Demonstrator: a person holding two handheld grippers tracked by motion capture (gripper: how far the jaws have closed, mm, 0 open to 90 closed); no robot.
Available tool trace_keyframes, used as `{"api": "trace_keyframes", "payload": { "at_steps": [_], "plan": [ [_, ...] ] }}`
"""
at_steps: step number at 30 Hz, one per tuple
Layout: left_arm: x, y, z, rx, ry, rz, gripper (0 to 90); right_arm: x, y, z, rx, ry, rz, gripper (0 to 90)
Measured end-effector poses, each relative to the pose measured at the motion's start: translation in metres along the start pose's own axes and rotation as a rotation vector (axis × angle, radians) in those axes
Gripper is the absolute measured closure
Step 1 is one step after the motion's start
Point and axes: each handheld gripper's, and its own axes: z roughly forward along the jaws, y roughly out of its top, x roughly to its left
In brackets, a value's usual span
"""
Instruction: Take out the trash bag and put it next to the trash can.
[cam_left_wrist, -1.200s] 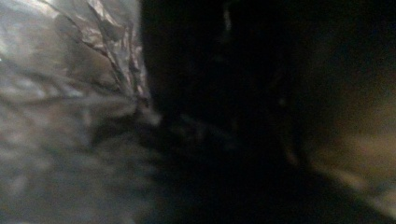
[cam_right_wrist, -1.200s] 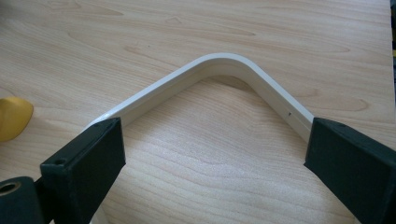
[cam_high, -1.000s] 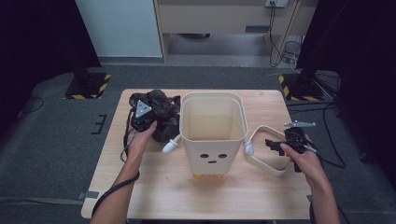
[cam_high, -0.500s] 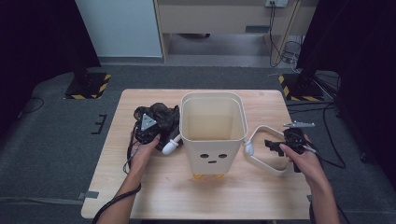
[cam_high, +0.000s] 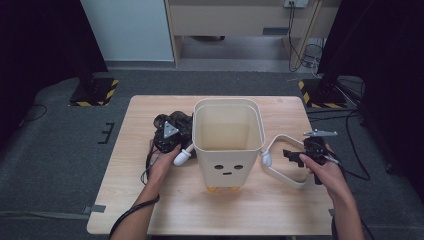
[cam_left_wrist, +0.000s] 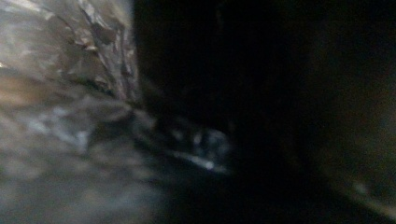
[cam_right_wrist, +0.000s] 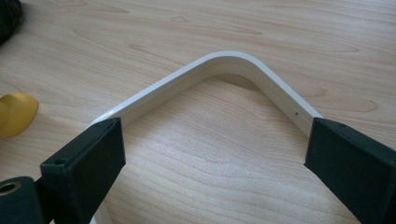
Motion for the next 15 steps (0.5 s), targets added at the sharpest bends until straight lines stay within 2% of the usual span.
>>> {"api": "trace_keyframes", "payload": {
  "at_steps": [1,4,6,8,15],
  "plan": [
    [-0.001,0.001,0.0,0.001,0.001,0.001,82.2,0.0,0.0,-0.001,0.003,0.002,0.012,5.0],
    [-0.001,0.002,-0.001,0.011,0.003,0.012,78.7,-0.002,0.0,-0.001,0.0,0.001,0.005,5.0],
    [0.0,0.002,-0.003,0.004,0.006,-0.007,76.3,-0.003,0.0,-0.002,-0.002,-0.002,0.008,5.0],
    [0.002,0.001,-0.004,0.013,0.008,0.0,73.8,-0.003,0.0,-0.003,-0.007,-0.002,0.007,5.0],
    [0.002,-0.001,-0.01,-0.007,0.024,-0.018,63.4,-0.002,0.0,-0.004,-0.004,0.004,0.004,5.3]
  ]
}}
